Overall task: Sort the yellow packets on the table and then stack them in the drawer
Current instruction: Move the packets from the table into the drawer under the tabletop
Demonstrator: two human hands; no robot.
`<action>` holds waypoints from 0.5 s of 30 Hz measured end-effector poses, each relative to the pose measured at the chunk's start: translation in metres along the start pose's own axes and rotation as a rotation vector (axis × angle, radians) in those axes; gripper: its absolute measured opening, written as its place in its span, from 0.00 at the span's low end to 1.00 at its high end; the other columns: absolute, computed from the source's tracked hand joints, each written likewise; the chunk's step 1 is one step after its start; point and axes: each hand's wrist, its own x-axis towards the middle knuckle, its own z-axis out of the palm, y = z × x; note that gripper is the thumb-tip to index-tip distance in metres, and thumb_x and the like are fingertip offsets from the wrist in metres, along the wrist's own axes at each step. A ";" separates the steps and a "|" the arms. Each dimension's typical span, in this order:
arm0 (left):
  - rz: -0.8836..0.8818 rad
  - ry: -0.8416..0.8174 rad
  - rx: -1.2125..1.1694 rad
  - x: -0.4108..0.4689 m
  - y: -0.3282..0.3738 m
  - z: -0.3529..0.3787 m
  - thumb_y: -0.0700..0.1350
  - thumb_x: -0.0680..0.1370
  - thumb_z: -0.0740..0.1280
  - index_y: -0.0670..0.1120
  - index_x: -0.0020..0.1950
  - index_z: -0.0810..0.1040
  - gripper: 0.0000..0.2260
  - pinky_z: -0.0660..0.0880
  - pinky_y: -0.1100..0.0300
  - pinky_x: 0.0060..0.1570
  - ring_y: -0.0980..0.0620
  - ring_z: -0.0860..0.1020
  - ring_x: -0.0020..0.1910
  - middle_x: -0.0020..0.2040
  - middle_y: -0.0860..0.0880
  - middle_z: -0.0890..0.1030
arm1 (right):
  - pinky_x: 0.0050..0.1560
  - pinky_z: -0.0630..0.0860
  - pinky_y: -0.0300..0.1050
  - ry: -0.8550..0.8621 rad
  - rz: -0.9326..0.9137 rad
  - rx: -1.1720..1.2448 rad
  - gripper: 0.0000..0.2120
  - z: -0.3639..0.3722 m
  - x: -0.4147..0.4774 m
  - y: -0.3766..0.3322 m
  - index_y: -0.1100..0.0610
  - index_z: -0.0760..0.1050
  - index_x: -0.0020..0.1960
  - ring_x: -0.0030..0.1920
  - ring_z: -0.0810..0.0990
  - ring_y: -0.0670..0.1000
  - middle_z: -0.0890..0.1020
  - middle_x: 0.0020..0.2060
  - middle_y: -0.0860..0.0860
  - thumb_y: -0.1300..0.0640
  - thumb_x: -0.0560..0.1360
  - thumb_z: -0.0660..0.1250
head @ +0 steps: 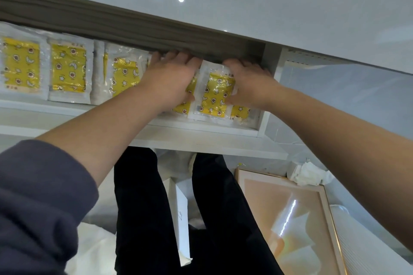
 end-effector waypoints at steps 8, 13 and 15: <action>-0.063 -0.020 -0.062 0.014 -0.012 -0.009 0.63 0.75 0.63 0.49 0.74 0.63 0.31 0.58 0.41 0.70 0.40 0.62 0.72 0.73 0.43 0.64 | 0.59 0.69 0.46 -0.007 0.035 0.160 0.26 -0.011 0.012 0.003 0.50 0.65 0.70 0.66 0.70 0.54 0.69 0.67 0.51 0.37 0.78 0.58; -0.124 -0.106 -0.071 0.020 -0.021 -0.008 0.63 0.78 0.57 0.49 0.75 0.62 0.30 0.60 0.41 0.68 0.39 0.64 0.71 0.72 0.43 0.64 | 0.44 0.69 0.43 -0.008 0.074 0.328 0.15 -0.009 0.021 0.006 0.50 0.70 0.60 0.46 0.75 0.49 0.77 0.50 0.51 0.42 0.82 0.53; -0.144 -0.101 -0.146 0.023 -0.021 -0.010 0.61 0.80 0.55 0.48 0.75 0.62 0.27 0.62 0.43 0.67 0.39 0.65 0.69 0.71 0.41 0.66 | 0.43 0.68 0.43 0.003 0.059 0.315 0.14 -0.010 0.025 0.006 0.51 0.69 0.60 0.47 0.75 0.50 0.76 0.49 0.51 0.44 0.82 0.53</action>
